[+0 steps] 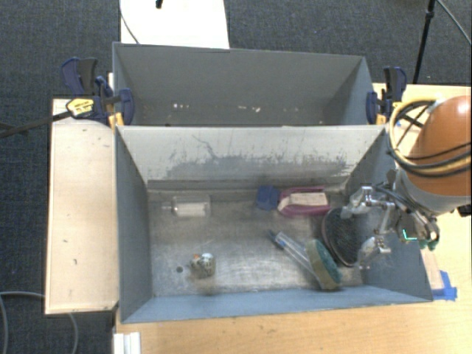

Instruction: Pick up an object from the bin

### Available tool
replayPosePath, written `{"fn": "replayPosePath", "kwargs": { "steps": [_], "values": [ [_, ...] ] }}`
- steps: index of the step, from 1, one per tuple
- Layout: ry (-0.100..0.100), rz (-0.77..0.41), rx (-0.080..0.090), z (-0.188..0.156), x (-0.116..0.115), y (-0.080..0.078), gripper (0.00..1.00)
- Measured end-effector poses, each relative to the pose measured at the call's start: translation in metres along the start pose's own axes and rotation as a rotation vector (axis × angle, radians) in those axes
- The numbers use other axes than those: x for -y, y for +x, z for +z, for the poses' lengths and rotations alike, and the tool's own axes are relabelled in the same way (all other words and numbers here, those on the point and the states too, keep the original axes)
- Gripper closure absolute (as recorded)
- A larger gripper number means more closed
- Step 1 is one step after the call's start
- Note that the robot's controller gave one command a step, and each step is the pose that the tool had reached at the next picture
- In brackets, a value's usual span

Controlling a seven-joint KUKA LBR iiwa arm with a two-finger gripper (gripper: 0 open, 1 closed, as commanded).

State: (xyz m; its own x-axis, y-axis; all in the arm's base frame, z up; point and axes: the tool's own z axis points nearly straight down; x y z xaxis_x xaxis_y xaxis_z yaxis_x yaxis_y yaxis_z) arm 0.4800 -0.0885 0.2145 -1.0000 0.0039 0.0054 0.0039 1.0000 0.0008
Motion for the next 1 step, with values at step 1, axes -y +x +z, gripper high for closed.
{"fn": "replayPosePath", "kwargs": {
  "steps": [1],
  "values": [
    [0.004, -0.213, 0.010, 0.1387, -0.0057, -0.0594, 0.00]
  ]
}}
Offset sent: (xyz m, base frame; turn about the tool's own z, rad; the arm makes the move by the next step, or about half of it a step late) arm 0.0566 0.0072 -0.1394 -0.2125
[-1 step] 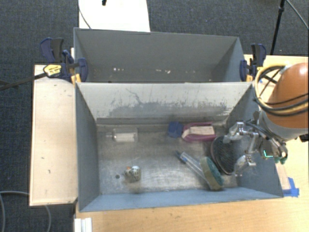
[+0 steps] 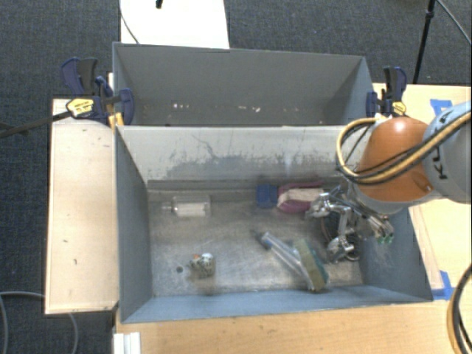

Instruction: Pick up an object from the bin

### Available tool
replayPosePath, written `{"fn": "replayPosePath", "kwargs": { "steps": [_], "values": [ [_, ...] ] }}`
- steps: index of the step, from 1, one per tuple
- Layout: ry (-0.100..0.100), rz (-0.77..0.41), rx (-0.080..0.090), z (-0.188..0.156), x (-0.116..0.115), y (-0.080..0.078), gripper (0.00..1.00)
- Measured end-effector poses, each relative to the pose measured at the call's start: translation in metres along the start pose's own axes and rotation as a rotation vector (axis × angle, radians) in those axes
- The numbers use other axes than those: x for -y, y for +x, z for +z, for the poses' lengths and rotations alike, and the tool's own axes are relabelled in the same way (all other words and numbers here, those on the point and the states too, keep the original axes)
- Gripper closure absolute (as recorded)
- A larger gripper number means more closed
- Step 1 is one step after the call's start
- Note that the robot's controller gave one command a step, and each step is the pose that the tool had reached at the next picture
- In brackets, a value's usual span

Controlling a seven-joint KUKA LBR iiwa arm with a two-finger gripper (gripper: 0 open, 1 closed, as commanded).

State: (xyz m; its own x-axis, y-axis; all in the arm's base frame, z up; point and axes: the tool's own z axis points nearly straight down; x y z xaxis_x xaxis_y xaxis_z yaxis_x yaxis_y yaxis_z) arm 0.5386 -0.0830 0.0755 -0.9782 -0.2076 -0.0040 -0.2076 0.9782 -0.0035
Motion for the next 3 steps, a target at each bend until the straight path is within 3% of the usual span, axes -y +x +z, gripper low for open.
{"fn": "replayPosePath", "kwargs": {
  "steps": [1, 2, 3],
  "values": [
    [-0.001, -0.255, 0.009, 0.001, -0.094, 0.011, 0.00],
    [0.000, -0.260, 0.012, 0.000, -0.093, 0.011, 1.00],
    [-0.006, 0.017, 0.002, -0.005, -0.169, -0.005, 1.00]
  ]
}}
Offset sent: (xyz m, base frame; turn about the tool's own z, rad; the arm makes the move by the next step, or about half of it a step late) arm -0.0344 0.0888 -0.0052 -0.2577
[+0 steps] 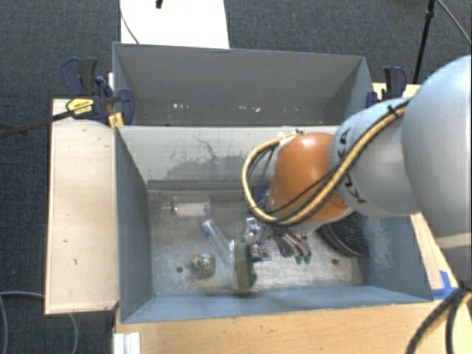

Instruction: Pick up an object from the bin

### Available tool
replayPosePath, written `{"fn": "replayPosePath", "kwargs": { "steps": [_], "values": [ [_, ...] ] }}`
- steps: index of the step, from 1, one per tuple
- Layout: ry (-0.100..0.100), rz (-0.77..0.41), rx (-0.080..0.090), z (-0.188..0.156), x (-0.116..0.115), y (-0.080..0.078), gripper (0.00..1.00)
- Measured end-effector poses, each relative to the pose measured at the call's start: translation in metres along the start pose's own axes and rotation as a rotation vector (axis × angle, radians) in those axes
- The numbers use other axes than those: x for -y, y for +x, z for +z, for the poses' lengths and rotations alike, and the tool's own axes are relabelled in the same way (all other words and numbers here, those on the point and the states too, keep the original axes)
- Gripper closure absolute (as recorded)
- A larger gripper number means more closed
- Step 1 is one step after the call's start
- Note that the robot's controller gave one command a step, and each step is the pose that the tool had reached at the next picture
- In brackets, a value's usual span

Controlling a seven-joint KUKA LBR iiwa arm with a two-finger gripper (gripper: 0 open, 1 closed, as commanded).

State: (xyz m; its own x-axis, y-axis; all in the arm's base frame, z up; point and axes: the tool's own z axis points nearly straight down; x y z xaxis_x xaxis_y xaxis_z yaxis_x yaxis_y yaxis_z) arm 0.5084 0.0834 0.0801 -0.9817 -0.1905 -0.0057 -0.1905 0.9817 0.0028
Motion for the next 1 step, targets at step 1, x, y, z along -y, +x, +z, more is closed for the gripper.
{"fn": "replayPosePath", "kwargs": {
  "steps": [1],
  "values": [
    [0.003, -0.001, -0.001, 0.0001, 0.0023, 0.0003, 0.00]
  ]
}}
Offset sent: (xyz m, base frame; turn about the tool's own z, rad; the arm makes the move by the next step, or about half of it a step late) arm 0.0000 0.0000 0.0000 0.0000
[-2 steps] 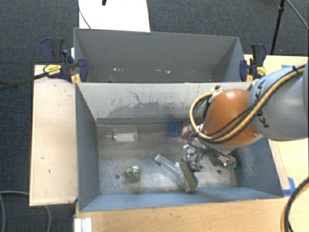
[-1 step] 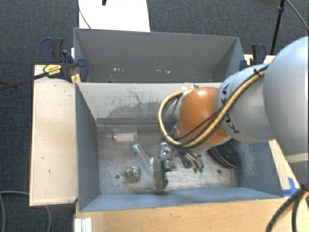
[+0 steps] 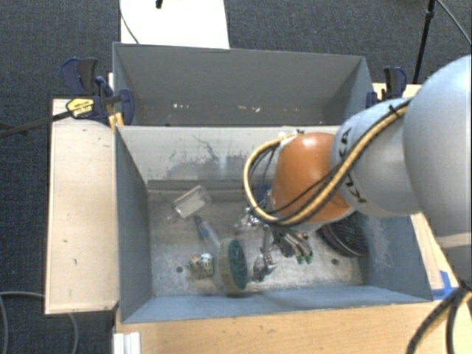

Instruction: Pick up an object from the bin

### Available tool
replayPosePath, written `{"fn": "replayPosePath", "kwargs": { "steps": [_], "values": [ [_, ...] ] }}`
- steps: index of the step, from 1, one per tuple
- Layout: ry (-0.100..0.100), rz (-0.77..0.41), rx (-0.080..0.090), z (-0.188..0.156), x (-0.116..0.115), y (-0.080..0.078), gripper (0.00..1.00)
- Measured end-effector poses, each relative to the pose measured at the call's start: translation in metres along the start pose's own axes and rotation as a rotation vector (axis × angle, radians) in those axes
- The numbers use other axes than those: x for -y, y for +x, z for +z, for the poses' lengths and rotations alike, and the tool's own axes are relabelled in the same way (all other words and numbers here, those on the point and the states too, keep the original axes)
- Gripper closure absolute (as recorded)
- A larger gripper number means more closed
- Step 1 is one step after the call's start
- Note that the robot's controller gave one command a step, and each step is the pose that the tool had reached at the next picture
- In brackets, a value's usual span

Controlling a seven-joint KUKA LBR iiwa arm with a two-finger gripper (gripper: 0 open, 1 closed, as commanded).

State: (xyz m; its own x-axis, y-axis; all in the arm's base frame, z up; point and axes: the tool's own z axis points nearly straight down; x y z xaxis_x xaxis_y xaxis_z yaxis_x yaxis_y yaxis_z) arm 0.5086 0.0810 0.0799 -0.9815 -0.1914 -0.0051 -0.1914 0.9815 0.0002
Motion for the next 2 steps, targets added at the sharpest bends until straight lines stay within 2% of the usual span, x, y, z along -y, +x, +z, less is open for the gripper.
{"fn": "replayPosePath", "kwargs": {
  "steps": [1, 2],
  "values": [
    [-0.001, -0.076, 0.008, 0.0071, -0.0614, 0.0113, 0.00],
    [0.000, -0.074, 0.016, 0.0061, -0.0582, 0.0088, 1.00]
  ]
}}
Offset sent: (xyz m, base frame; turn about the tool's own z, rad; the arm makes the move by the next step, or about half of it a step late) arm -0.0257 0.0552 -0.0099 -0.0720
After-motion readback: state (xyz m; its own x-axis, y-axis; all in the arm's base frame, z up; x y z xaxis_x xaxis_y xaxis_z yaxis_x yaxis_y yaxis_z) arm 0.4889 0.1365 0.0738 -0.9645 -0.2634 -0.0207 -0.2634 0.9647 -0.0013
